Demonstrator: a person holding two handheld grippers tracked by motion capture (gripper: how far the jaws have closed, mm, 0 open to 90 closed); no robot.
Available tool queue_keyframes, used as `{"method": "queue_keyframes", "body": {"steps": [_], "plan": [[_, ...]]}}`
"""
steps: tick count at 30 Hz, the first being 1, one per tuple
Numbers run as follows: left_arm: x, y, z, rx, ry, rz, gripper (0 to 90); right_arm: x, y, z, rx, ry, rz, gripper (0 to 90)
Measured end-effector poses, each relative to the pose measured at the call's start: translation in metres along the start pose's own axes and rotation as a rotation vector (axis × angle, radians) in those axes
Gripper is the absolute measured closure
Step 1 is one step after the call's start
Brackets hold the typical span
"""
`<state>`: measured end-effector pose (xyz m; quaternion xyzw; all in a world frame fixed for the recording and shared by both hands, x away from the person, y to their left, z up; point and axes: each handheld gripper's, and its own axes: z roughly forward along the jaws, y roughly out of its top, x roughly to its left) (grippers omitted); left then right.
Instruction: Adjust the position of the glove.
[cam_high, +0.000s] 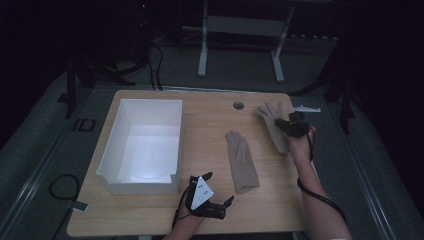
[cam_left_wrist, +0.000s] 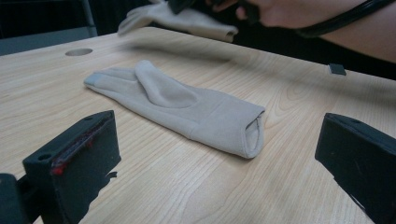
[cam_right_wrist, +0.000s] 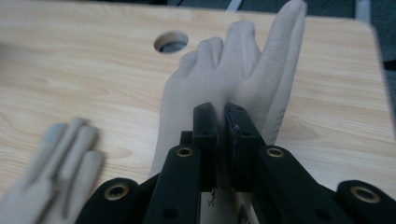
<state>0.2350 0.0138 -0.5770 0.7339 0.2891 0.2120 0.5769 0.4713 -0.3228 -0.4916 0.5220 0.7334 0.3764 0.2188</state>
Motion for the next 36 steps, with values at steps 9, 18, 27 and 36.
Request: {"method": "queue_keyframes", "body": {"steps": [9, 18, 27, 36], "plan": [[0.000, 0.000, 0.000, 0.000, 0.001, 0.003, 0.1, 0.009, -0.009, -0.054, -0.052, -0.074, 0.054, 83.7], [0.000, 0.000, 0.000, 0.002, 0.002, 0.001, 0.1, 0.014, -0.035, -0.081, -0.059, -0.111, 0.108, 83.7], [-0.001, 0.000, 0.000, 0.001, 0.005, 0.010, 0.1, 0.017, -0.072, -0.091, -0.059, -0.154, 0.172, 83.6], [-0.001, 0.000, 0.000, 0.001, 0.004, 0.011, 0.1, 0.016, -0.098, -0.077, 0.011, -0.172, 0.171, 83.3]]}}
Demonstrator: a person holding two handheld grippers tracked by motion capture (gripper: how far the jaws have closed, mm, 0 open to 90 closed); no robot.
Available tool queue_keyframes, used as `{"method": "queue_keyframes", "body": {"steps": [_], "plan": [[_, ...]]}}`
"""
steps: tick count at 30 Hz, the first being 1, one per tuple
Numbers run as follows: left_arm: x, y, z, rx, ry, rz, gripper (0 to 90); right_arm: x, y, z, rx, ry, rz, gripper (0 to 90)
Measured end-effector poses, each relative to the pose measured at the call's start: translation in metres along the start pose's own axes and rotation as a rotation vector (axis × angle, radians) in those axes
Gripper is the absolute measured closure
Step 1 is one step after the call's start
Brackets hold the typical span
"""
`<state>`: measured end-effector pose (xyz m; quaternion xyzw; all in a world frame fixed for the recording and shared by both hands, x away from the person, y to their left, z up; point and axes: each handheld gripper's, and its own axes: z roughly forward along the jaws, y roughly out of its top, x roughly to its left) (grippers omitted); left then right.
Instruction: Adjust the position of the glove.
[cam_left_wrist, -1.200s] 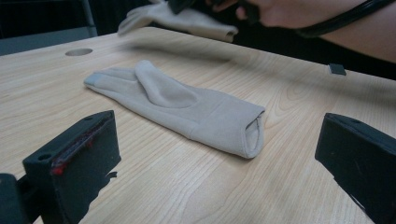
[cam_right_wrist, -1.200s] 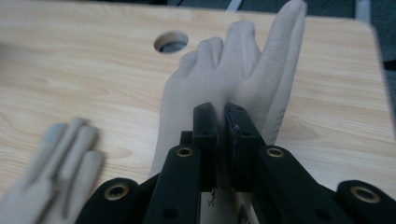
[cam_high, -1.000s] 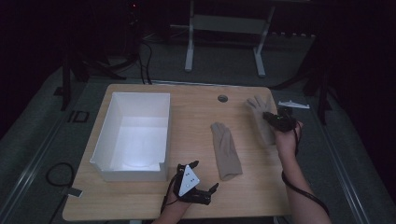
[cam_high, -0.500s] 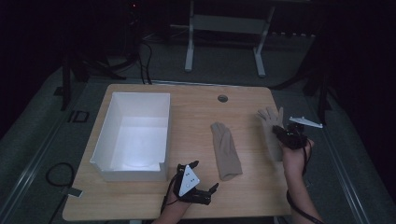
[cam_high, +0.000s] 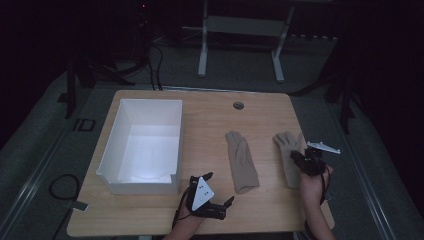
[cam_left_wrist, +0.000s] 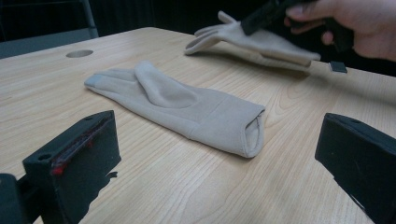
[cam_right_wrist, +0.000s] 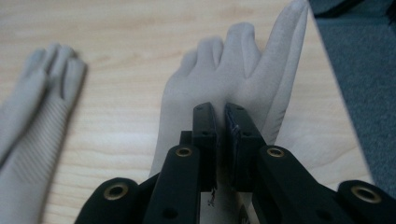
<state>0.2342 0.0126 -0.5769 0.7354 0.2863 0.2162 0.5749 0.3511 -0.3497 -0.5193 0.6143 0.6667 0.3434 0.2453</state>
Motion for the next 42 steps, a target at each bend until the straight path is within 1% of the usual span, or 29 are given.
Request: {"method": "queue_keyframes", "body": {"steps": [2, 5, 6, 8, 11, 14, 15, 17, 18, 19, 20, 21, 22, 23, 24, 26, 28, 31, 33, 34, 37, 39, 40, 42], "plan": [[0.000, 0.000, 0.000, 0.000, 0.000, 0.000, 0.1, 0.000, -0.004, 0.006, 0.018, -0.005, 0.009, 83.3], [0.000, 0.000, 0.000, 0.000, -0.002, 0.003, 0.1, 0.002, -0.010, 0.015, 0.042, -0.007, -0.002, 83.0], [0.000, 0.000, 0.000, 0.000, -0.002, 0.003, 0.1, 0.004, -0.012, 0.019, 0.055, -0.014, -0.013, 82.7], [0.000, 0.000, 0.000, 0.000, -0.002, 0.002, 0.1, 0.007, -0.016, 0.025, 0.071, -0.020, -0.017, 81.5], [0.000, 0.000, 0.000, 0.000, -0.002, 0.004, 0.1, 0.009, -0.018, 0.028, 0.074, -0.029, -0.023, 79.1], [0.000, 0.000, 0.000, 0.000, -0.003, 0.003, 0.1, 0.008, -0.015, 0.027, 0.082, 0.001, -0.015, 71.8], [0.000, 0.000, 0.000, 0.000, -0.003, 0.003, 0.1, 0.008, -0.014, 0.025, 0.083, 0.010, -0.023, 70.0], [0.000, 0.000, 0.000, 0.000, -0.003, 0.003, 0.1, 0.006, -0.010, 0.021, 0.074, 0.060, -0.042, 64.9], [0.000, 0.000, 0.000, 0.000, -0.002, 0.003, 0.1, 0.006, -0.008, 0.020, 0.071, 0.077, -0.073, 62.3], [0.000, 0.000, 0.000, 0.001, -0.003, 0.003, 0.1, 0.005, -0.006, 0.018, 0.062, 0.095, -0.120, 60.8], [0.000, 0.000, 0.000, 0.000, -0.003, 0.002, 0.1, 0.004, -0.004, 0.017, 0.048, 0.102, -0.157, 60.4], [0.000, 0.000, 0.000, 0.000, -0.003, 0.002, 0.1, 0.004, -0.004, 0.017, 0.048, 0.102, -0.157, 60.4], [0.000, 0.000, 0.000, 0.001, -0.003, 0.000, 0.1, 0.003, -0.002, 0.015, 0.042, 0.107, -0.182, 60.3], [0.000, 0.000, 0.000, 0.000, -0.003, 0.000, 0.1, 0.000, 0.003, 0.013, 0.028, 0.132, -0.279, 59.4], [0.000, 0.000, 0.000, 0.000, -0.004, 0.000, 0.1, -0.002, 0.005, 0.013, 0.025, 0.142, -0.315, 59.1], [0.000, 0.000, 0.000, 0.000, -0.006, -0.001, 0.1, -0.006, 0.008, 0.014, 0.025, 0.158, -0.373, 58.9], [0.000, 0.000, 0.000, -0.001, -0.007, 0.000, 0.1, -0.009, 0.010, 0.017, 0.040, 0.154, -0.412, 58.6], [0.000, 0.000, 0.000, -0.001, -0.008, 0.000, 0.1, -0.012, 0.007, 0.021, 0.059, 0.148, -0.405, 58.2], [0.000, 0.000, 0.000, -0.002, -0.007, -0.004, 0.1, -0.013, 0.003, 0.023, 0.066, 0.164, -0.377, 60.2], [0.000, 0.000, 0.000, -0.001, -0.007, -0.002, 0.1, -0.013, 0.001, 0.025, 0.070, 0.170, -0.358, 59.5], [0.000, 0.000, 0.000, -0.001, -0.007, 0.000, 0.1, -0.012, -0.006, 0.032, 0.084, 0.150, -0.342, 57.9], [0.000, 0.000, 0.000, -0.002, -0.007, 0.001, 0.1, -0.011, -0.011, 0.036, 0.090, 0.136, -0.334, 60.8], [0.000, 0.000, 0.000, -0.002, -0.008, 0.002, 0.1, -0.010, -0.014, 0.036, 0.075, 0.130, -0.334, 62.6], [0.000, 0.000, 0.000, -0.002, -0.007, 0.001, 0.1, -0.010, -0.015, 0.036, 0.068, 0.126, -0.328, 67.7]]}}
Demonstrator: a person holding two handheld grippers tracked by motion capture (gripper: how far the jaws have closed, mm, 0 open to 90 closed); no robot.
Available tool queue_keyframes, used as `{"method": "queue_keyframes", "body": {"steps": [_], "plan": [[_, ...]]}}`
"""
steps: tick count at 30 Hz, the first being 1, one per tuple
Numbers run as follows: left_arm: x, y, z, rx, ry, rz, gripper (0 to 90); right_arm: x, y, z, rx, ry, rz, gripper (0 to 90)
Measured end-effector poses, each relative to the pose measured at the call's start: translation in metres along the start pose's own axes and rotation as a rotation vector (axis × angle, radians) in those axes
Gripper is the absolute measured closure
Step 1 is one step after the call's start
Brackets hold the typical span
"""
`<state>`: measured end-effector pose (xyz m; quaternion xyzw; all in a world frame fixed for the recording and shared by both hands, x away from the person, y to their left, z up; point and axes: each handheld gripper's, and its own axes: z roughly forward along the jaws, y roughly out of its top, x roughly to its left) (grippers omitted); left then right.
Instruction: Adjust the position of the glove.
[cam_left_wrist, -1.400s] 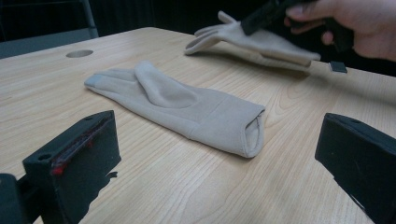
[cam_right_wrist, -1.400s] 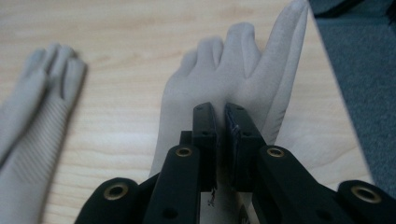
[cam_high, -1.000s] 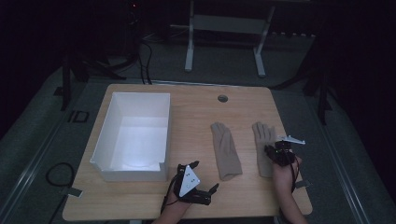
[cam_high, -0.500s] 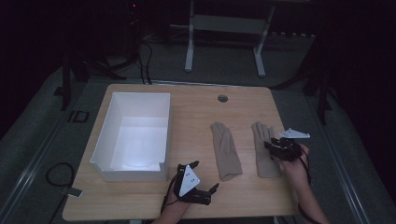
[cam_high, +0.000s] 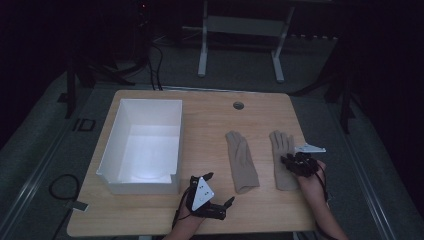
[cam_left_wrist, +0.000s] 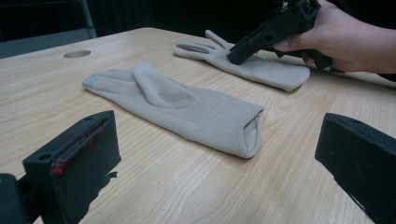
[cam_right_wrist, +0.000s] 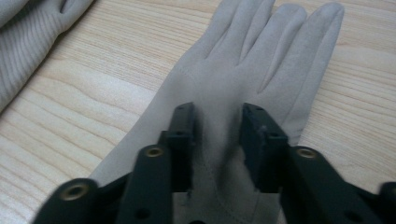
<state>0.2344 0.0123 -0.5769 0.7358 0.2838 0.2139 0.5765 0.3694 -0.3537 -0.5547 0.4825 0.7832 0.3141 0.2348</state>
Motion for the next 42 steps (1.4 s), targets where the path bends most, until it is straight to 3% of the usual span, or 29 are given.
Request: {"method": "queue_keyframes", "body": {"steps": [2, 5, 11, 17, 25, 32, 34, 42], "plan": [[0.000, 0.000, 0.000, 0.000, 0.000, -0.001, 0.1, 0.000, 0.000, 0.000, 0.000, -0.007, 0.006, 76.3], [0.000, 0.000, 0.000, 0.000, 0.001, 0.001, 0.1, 0.001, -0.001, 0.000, -0.011, -0.014, 0.033, 81.0], [0.000, 0.000, 0.000, 0.001, 0.001, -0.001, 0.1, 0.004, 0.007, -0.012, -0.050, -0.016, 0.104, 82.8], [0.000, 0.000, 0.000, 0.001, 0.001, -0.001, 0.1, 0.015, 0.030, -0.032, -0.104, -0.008, 0.131, 82.7], [0.000, 0.000, 0.000, 0.000, 0.001, -0.002, 0.1, 0.039, 0.062, -0.051, -0.167, 0.018, 0.123, 82.8], [0.000, 0.000, 0.000, -0.001, 0.000, 0.004, 0.1, 0.062, 0.083, -0.056, -0.196, 0.053, 0.114, 82.7], [0.000, 0.000, 0.000, -0.001, 0.000, 0.004, 0.1, 0.078, 0.092, -0.052, -0.198, 0.078, 0.110, 82.7], [-0.001, 0.000, 0.000, -0.003, 0.001, 0.003, 0.1, 0.114, 0.102, -0.029, -0.169, 0.131, 0.092, 82.7]]}}
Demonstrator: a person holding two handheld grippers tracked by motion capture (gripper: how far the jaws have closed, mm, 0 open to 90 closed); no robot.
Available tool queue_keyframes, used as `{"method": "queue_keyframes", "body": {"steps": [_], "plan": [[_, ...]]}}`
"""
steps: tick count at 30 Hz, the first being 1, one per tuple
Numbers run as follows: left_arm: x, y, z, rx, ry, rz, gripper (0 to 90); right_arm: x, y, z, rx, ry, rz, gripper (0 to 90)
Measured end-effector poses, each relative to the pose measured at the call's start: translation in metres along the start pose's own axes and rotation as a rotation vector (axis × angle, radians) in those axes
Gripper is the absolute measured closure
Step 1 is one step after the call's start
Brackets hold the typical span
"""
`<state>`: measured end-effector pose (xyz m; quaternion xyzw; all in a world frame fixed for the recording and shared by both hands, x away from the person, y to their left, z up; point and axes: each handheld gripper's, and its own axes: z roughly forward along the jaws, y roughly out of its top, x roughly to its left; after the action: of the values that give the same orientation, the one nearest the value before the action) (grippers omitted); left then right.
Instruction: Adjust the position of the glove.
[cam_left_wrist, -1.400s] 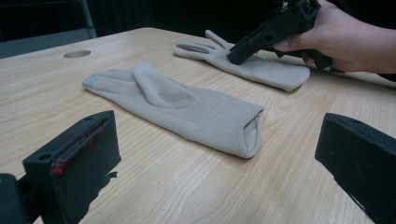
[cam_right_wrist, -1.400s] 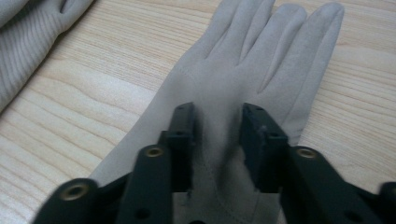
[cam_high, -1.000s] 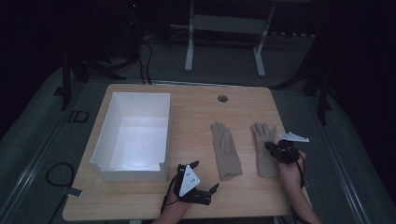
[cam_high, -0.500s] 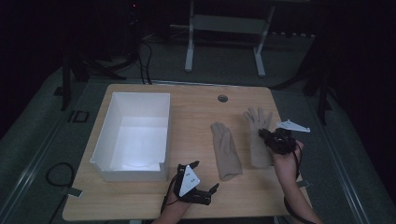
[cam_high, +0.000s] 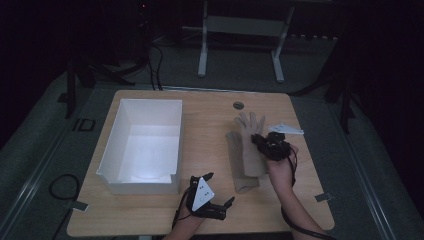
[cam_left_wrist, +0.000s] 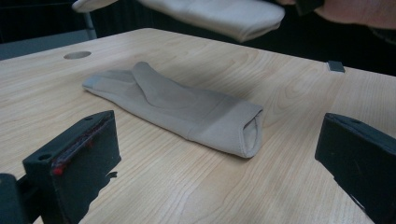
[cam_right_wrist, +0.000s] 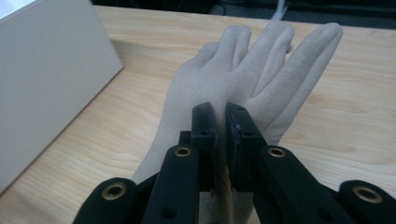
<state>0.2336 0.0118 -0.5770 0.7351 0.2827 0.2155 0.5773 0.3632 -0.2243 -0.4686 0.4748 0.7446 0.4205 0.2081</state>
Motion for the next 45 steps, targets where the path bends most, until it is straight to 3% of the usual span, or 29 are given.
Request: {"method": "queue_keyframes", "body": {"steps": [4, 7, 19, 27, 35, 40, 44, 45], "plan": [[0.000, 0.000, 0.000, 0.001, 0.000, 0.002, 0.1, 0.011, -0.003, 0.013, 0.024, 0.007, -0.029, 82.6], [0.000, 0.000, 0.000, 0.001, -0.002, 0.003, 0.1, 0.014, -0.009, 0.021, 0.046, 0.009, -0.021, 82.6], [0.001, 0.000, 0.000, 0.005, -0.002, 0.002, 0.1, 0.008, -0.034, 0.038, 0.152, 0.024, -0.045, 82.2], [0.001, 0.000, 0.000, 0.006, -0.003, 0.000, 0.1, 0.006, -0.050, 0.049, 0.192, 0.031, -0.054, 81.0], [0.001, 0.000, 0.000, 0.004, -0.005, 0.001, 0.1, 0.004, -0.054, 0.055, 0.220, 0.053, -0.065, 78.5], [0.001, 0.000, 0.000, 0.005, -0.004, -0.001, 0.1, 0.003, -0.049, 0.048, 0.200, 0.079, -0.058, 68.6], [0.000, 0.000, 0.000, 0.007, -0.001, 0.003, 0.1, -0.001, -0.046, 0.043, 0.194, 0.114, -0.074, 55.6], [0.000, 0.000, 0.000, 0.007, 0.000, 0.005, 0.1, -0.003, -0.045, 0.042, 0.193, 0.109, -0.082, 49.0]]}}
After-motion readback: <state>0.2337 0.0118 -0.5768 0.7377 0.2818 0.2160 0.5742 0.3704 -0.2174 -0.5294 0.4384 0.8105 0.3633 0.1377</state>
